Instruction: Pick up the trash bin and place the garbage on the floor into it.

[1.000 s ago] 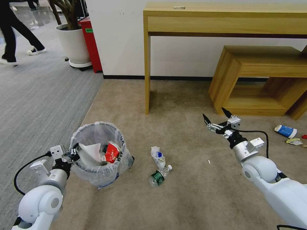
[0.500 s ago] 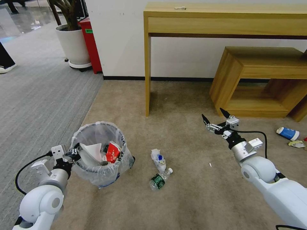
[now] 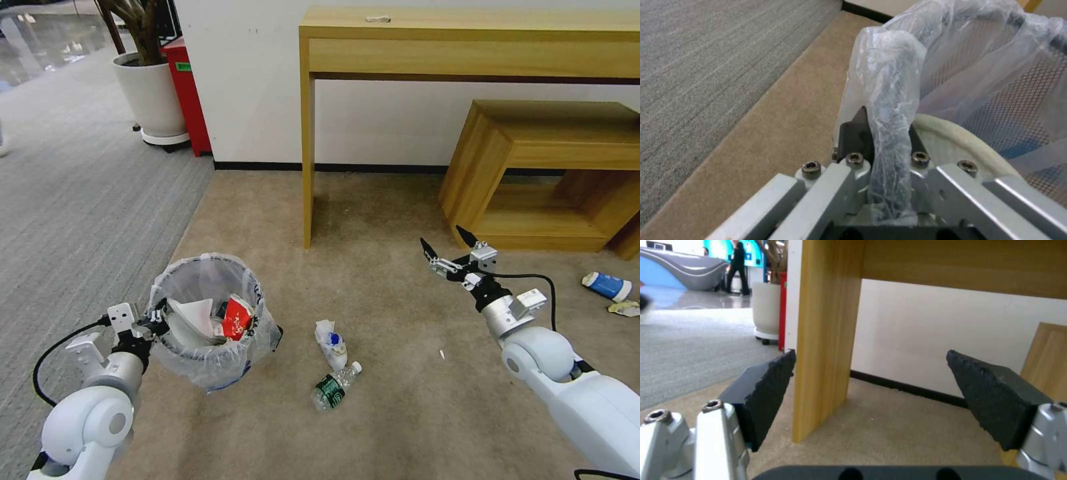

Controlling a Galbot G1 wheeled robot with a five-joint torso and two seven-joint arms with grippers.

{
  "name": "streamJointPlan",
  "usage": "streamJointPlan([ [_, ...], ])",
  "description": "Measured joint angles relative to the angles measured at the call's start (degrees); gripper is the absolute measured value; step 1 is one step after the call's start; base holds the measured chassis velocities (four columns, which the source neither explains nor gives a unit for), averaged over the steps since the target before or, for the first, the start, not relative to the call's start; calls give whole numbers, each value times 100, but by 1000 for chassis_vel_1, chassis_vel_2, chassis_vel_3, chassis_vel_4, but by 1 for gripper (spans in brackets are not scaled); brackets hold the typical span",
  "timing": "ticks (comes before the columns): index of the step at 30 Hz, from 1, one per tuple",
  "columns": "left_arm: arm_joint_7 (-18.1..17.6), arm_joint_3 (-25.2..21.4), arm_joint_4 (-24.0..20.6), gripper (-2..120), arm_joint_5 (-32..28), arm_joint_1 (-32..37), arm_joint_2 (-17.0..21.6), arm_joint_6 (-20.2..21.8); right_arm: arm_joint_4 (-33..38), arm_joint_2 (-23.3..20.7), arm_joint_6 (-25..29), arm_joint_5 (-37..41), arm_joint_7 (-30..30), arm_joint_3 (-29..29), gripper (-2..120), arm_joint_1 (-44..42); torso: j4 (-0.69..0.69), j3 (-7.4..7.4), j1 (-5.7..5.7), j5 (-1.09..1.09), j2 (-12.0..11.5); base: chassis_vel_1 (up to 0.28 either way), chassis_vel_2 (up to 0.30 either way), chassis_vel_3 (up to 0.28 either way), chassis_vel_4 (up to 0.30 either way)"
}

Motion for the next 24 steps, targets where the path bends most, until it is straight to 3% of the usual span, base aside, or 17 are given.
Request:
streamJointPlan([
  [11, 0, 23, 60, 2, 1, -31, -11, -12, -162, 61, 168, -10, -114, -140, 86, 89, 0, 0, 0, 0, 0, -57, 60, 66, -66],
  [13, -1, 34, 75, 2, 5, -40, -12, -14, -253, 62, 292, -20, -256, -197, 87, 147, 0, 1, 0, 0, 0, 0, 0, 0, 0],
  [16, -2, 62, 103, 2, 27, -53, -23, -14, -360, -37, 473, -76, -707, -348, 97, 302, 1, 1, 0, 0, 0, 0, 0, 0, 0],
  [24, -2, 89, 112, 2, 96, -32, -58, -14, -308, -323, 756, -95, -1700, -792, 100, 607, 1, 0, 0, -1, 0, 0, 0, 0, 0],
])
